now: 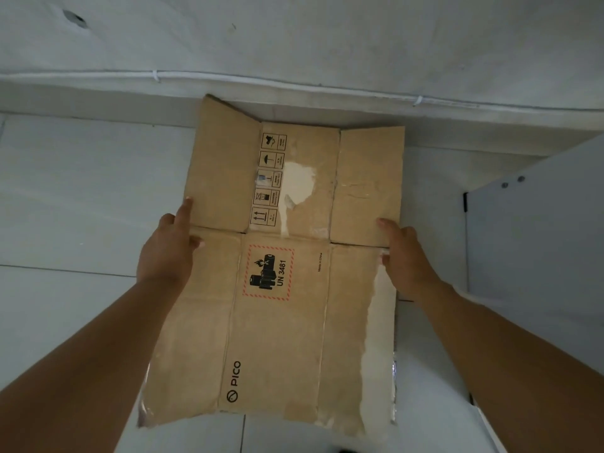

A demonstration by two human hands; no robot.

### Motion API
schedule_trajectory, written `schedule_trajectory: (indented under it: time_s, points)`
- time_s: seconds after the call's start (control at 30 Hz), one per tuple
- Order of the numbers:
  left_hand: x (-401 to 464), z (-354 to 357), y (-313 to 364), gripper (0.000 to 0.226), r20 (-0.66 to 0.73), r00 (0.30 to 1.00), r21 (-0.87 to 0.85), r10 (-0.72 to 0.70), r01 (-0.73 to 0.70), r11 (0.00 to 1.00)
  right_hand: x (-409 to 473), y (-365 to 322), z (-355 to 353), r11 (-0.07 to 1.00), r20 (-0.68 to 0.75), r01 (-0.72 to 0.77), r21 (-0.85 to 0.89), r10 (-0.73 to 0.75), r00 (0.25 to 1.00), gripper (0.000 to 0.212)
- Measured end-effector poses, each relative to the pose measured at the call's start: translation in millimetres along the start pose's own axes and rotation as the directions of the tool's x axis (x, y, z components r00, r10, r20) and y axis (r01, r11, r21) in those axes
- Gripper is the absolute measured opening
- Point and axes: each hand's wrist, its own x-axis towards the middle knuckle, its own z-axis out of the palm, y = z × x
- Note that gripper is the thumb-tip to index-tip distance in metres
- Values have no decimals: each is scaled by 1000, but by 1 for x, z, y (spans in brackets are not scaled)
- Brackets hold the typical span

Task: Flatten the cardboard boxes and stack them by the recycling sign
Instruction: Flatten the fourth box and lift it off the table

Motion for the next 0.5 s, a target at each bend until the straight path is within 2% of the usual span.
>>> schedule_trajectory:
  time_s: [0.13, 0.27, 0.43, 0.5]
  points:
    - [16, 8, -12, 72, 119, 991, -33, -65, 70, 997, 5, 13, 14, 999, -16, -38, 20, 38, 999, 65]
    - [28, 16, -12, 78, 287, 955, -51, -71, 89, 995, 11, 20, 17, 994, -47, -111, 5, 111, 993, 64]
    - [27, 32, -8, 69, 321, 941, 40, -111, 103, 994, 18, 24, 3, 967, 193, -206, -153, 233, 953, 79]
    - [21, 34, -5, 68, 297, 947, 61, -127, 114, 992, 15, 19, -1, 964, 220, -209, -164, 242, 945, 82]
